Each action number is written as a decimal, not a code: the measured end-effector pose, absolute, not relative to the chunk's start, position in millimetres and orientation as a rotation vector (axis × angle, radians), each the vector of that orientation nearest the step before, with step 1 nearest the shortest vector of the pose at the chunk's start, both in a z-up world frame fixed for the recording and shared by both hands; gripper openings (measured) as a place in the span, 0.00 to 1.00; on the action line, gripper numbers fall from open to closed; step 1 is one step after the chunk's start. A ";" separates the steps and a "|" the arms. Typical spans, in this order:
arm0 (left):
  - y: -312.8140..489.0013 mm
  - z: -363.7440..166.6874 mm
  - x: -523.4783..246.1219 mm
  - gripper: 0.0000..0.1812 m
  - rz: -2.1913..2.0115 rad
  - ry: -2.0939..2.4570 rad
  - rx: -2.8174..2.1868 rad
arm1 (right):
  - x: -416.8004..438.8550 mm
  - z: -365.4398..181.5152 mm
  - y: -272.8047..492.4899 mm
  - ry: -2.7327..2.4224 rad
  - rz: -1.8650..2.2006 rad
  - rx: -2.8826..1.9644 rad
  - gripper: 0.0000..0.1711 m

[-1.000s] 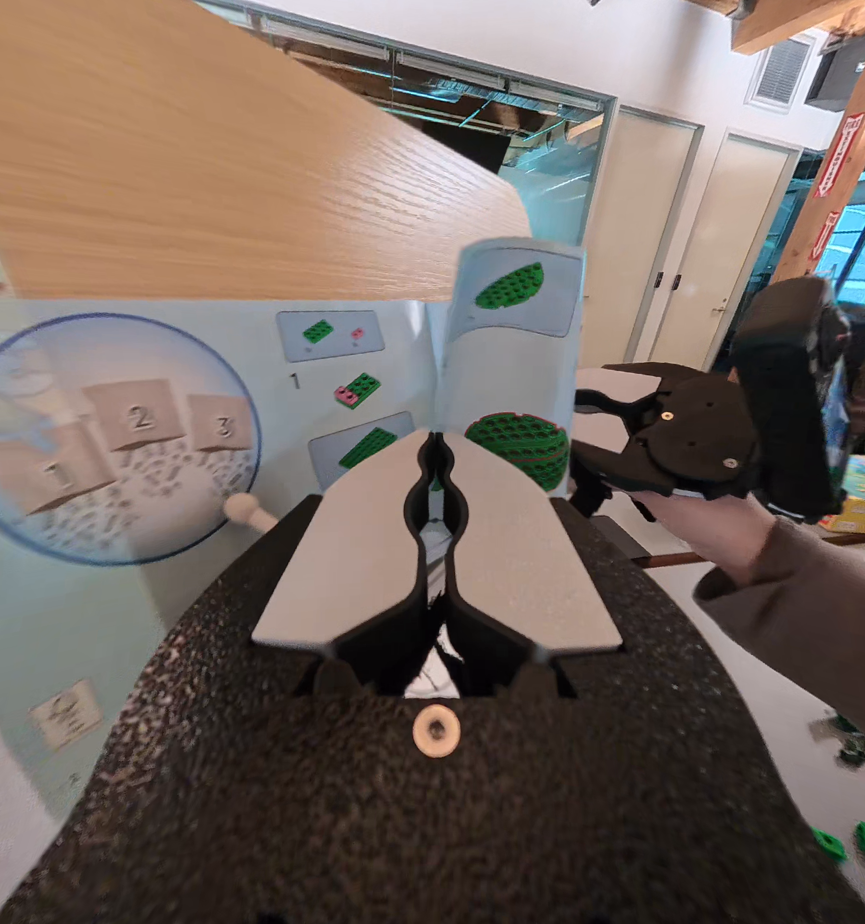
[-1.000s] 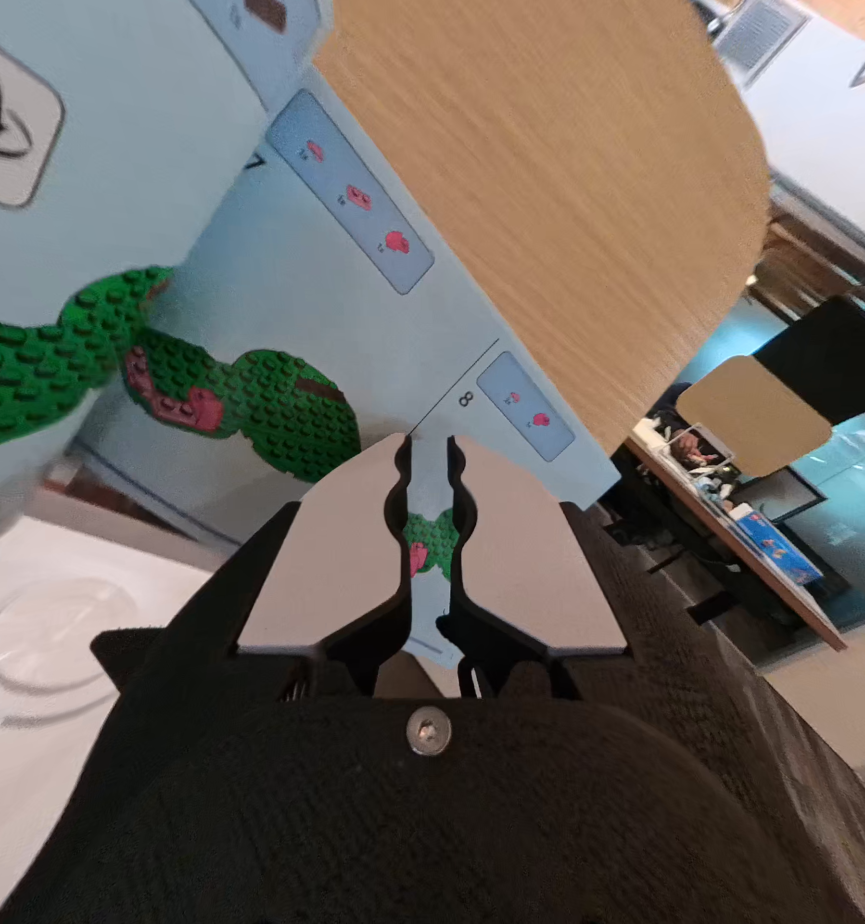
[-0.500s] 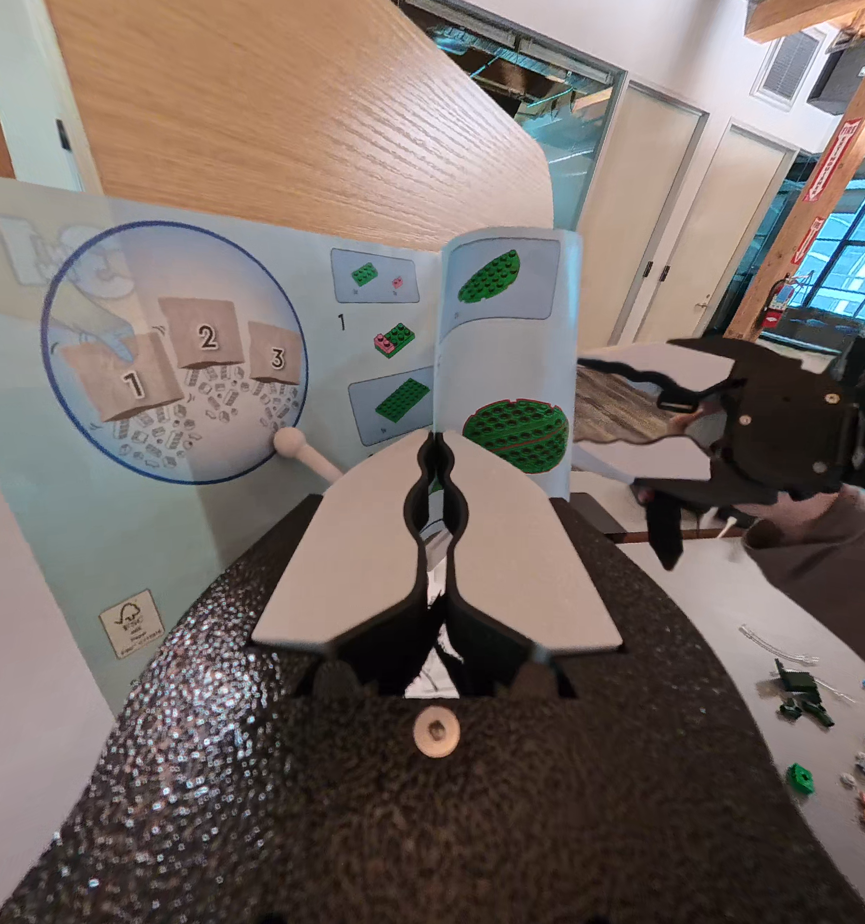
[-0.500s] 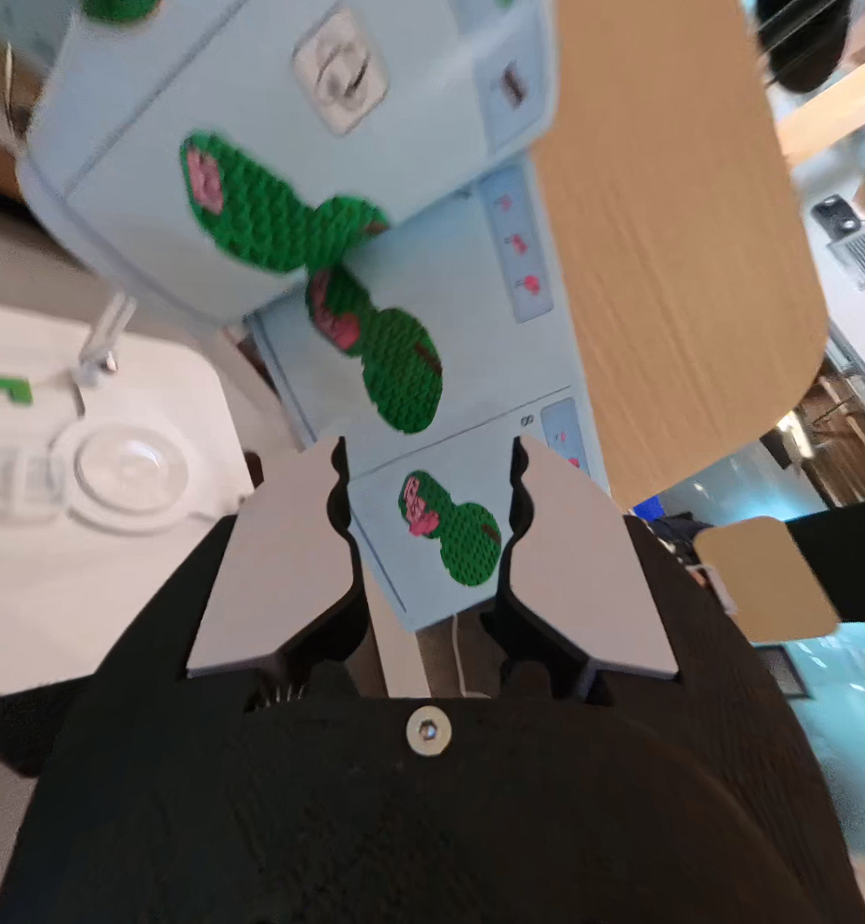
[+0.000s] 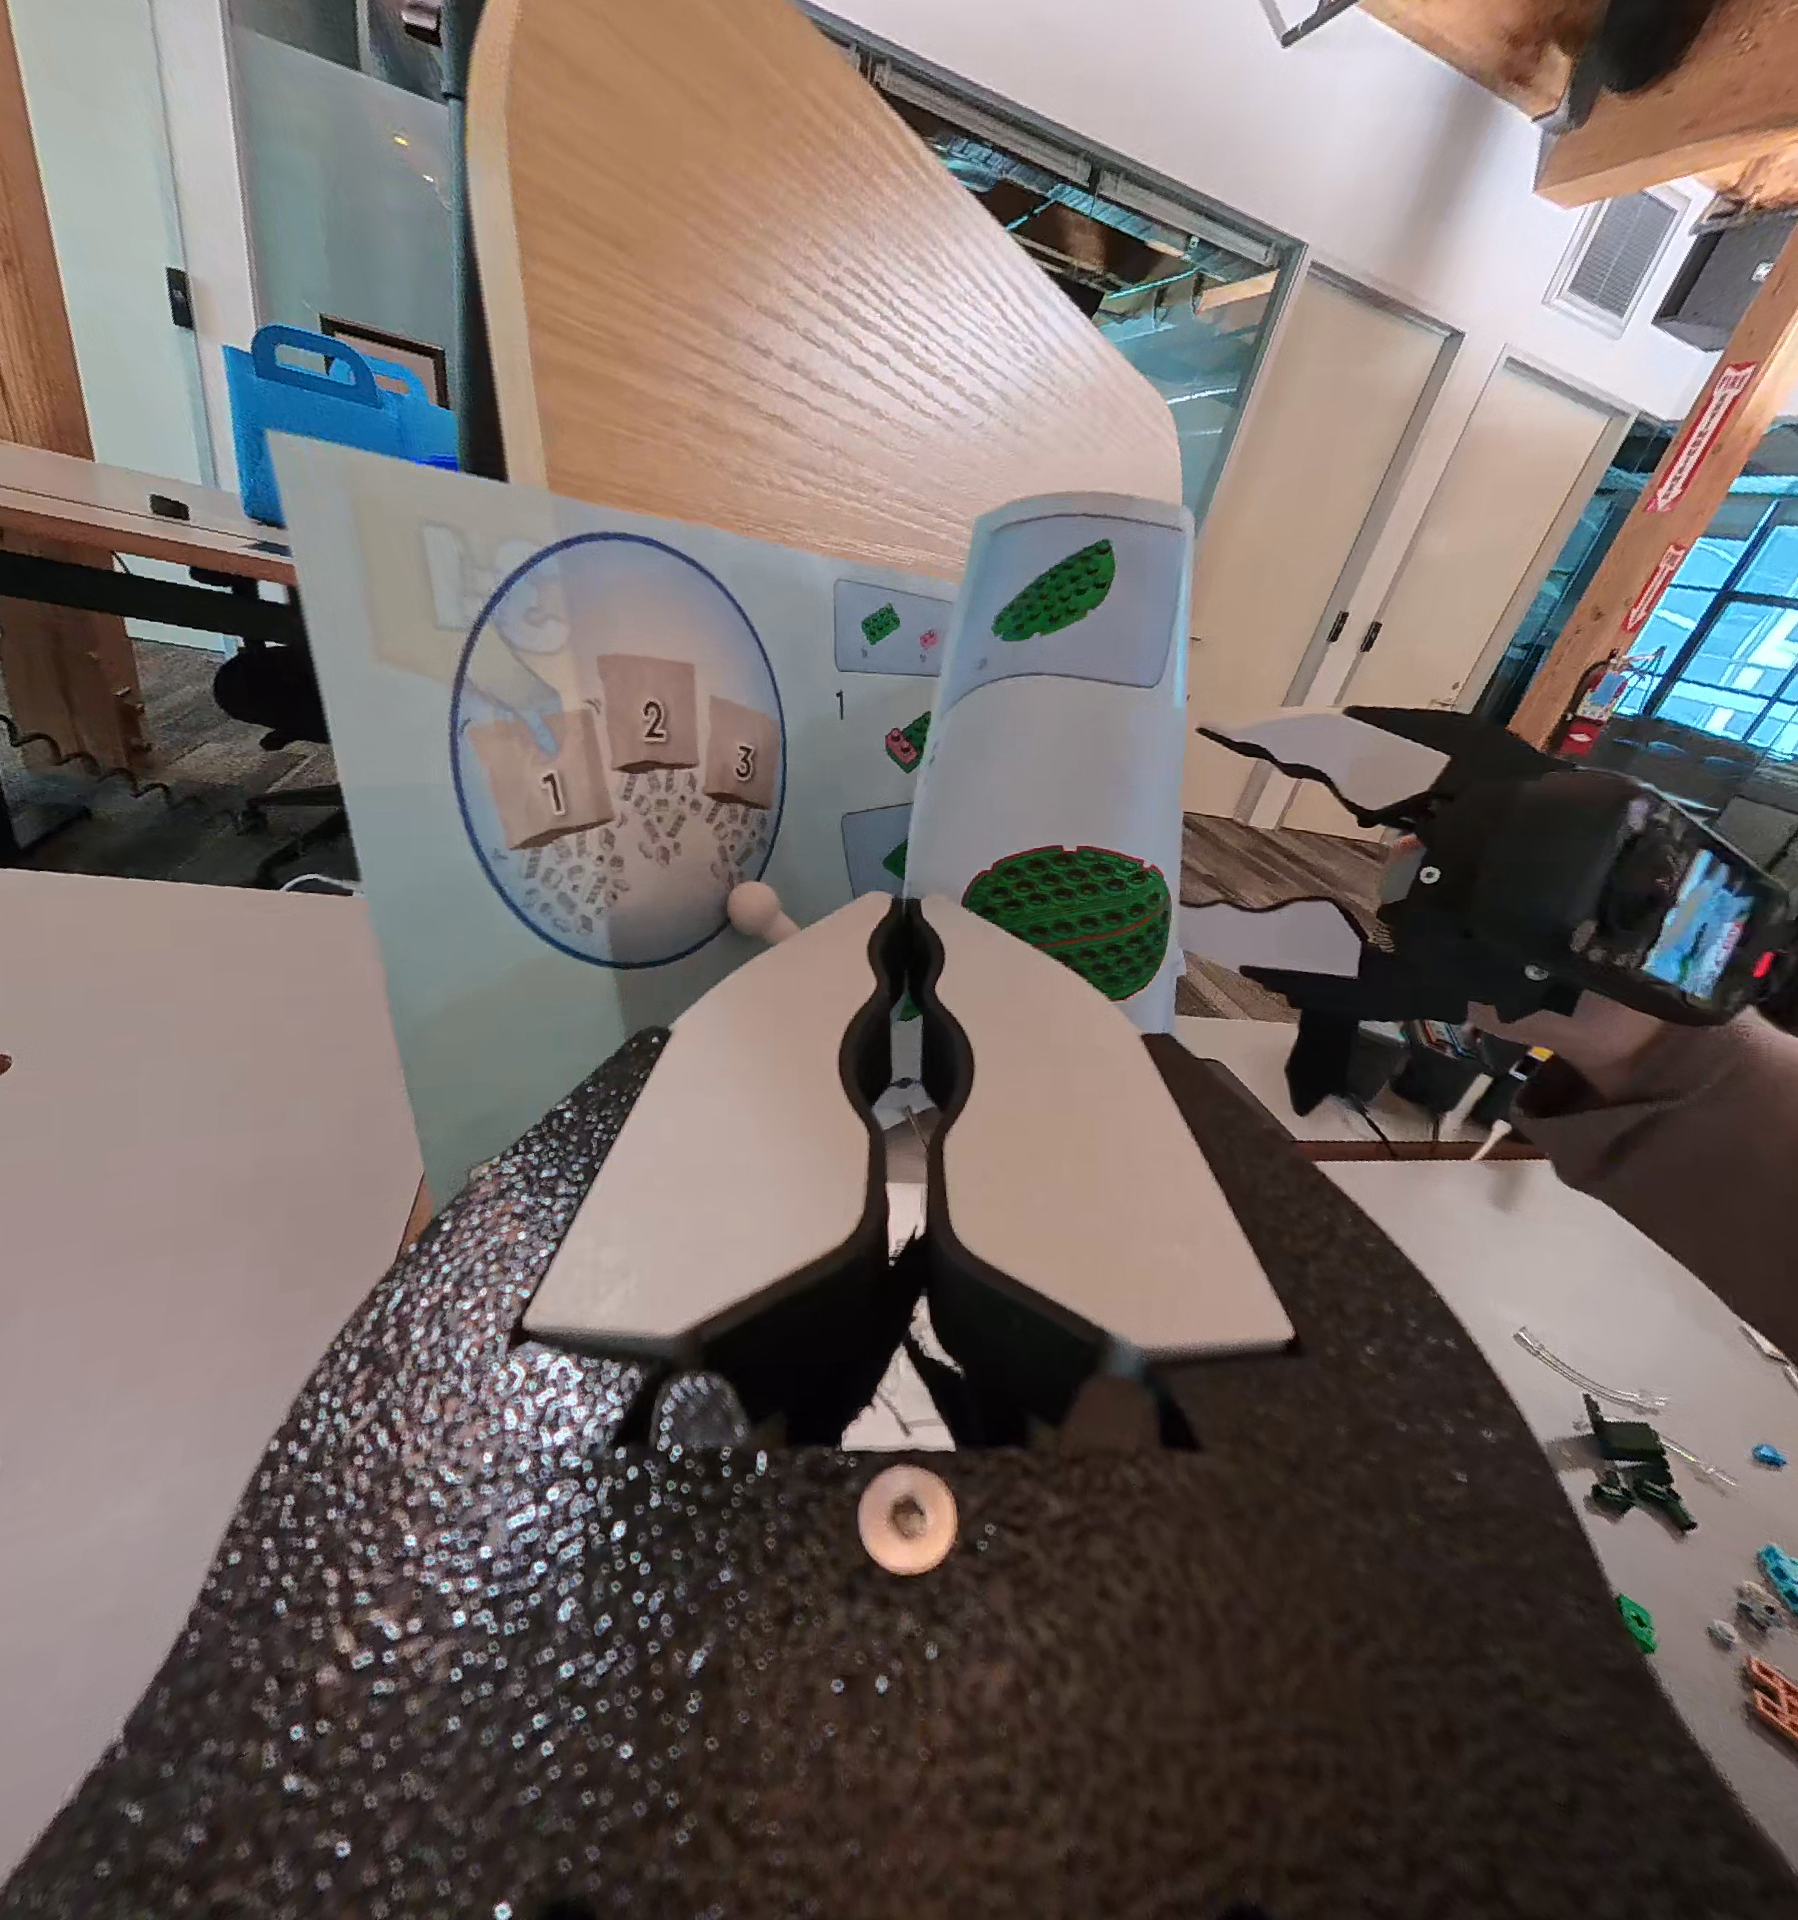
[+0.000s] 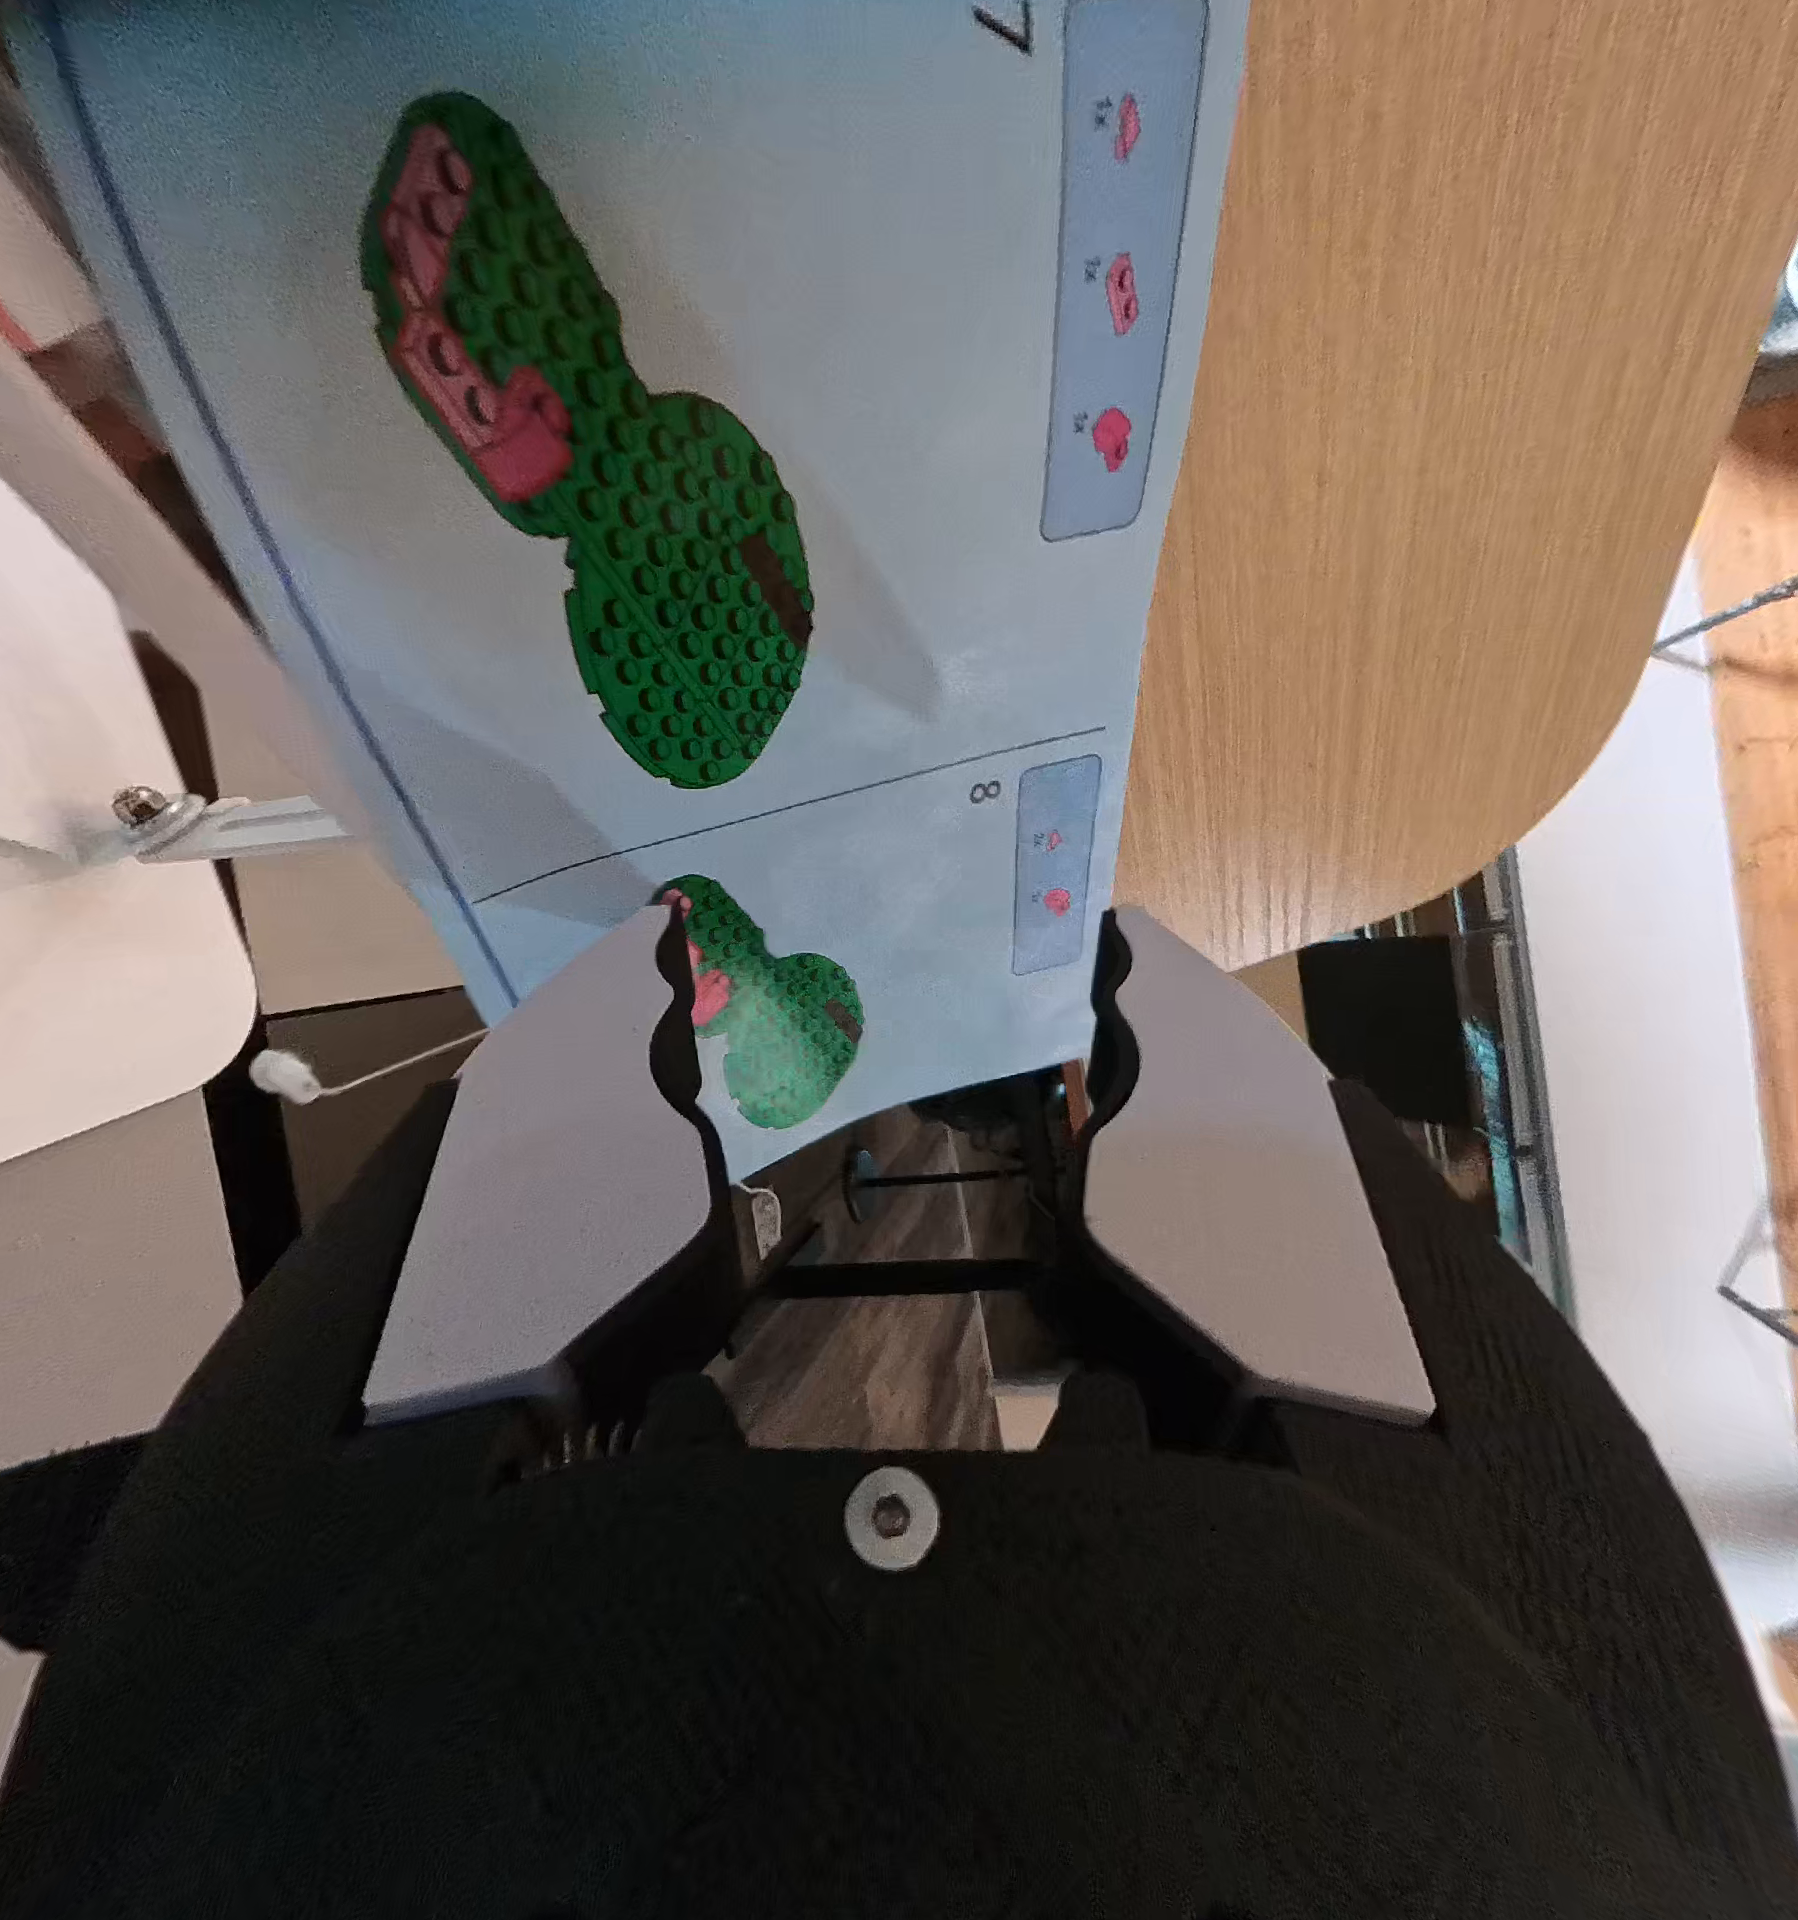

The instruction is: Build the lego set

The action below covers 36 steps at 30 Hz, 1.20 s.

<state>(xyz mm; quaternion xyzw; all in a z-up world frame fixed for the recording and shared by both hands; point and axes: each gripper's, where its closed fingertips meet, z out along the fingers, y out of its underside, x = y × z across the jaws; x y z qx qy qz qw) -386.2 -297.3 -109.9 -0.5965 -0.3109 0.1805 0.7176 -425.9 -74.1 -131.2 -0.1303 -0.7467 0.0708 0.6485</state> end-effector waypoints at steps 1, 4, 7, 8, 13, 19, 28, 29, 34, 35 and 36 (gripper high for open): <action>-297.7 -109.7 -385.9 0.00 0.398 -0.686 -1.319 | -427.4 -128.2 -71.4 -1.672 0.151 -0.310 0.41; -298.2 -108.9 -386.0 0.00 0.403 -0.684 -1.317 | -428.3 -122.2 -64.4 -1.616 0.130 -0.335 0.39; -298.1 -110.0 -386.4 0.00 0.410 -0.684 -1.325 | -417.4 -132.4 -73.4 -1.708 0.234 -0.273 0.40; -298.3 -110.3 -386.6 0.00 0.413 -0.684 -1.328 | -410.6 -138.0 -77.1 -1.751 0.269 -0.229 0.42; -300.7 -106.7 -385.7 0.00 0.396 -0.677 -1.303 | -397.9 -170.9 -56.7 -1.904 0.206 -0.211 0.51; -303.6 -105.6 -385.7 0.00 0.395 -0.677 -1.296 | -420.2 -167.4 -32.5 -1.779 -0.027 -0.244 0.54; -306.2 -104.7 -385.0 0.00 0.380 -0.674 -1.289 | -432.4 -148.2 -23.9 -1.689 0.009 -0.372 0.50; -306.2 -104.9 -385.1 0.00 0.380 -0.674 -1.291 | -433.1 -148.7 -22.3 -1.685 0.001 -0.382 0.50; -305.9 -105.6 -383.9 0.00 0.379 -0.673 -1.304 | -430.1 -163.4 -16.6 -1.750 -0.046 -0.395 0.49; -305.8 -105.4 -383.4 0.00 0.378 -0.671 -1.306 | -427.8 -165.1 -15.2 -1.759 -0.049 -0.399 0.49; -305.7 -105.2 -383.0 0.00 0.377 -0.670 -1.307 | -425.1 -166.0 -13.2 -1.766 -0.050 -0.409 0.49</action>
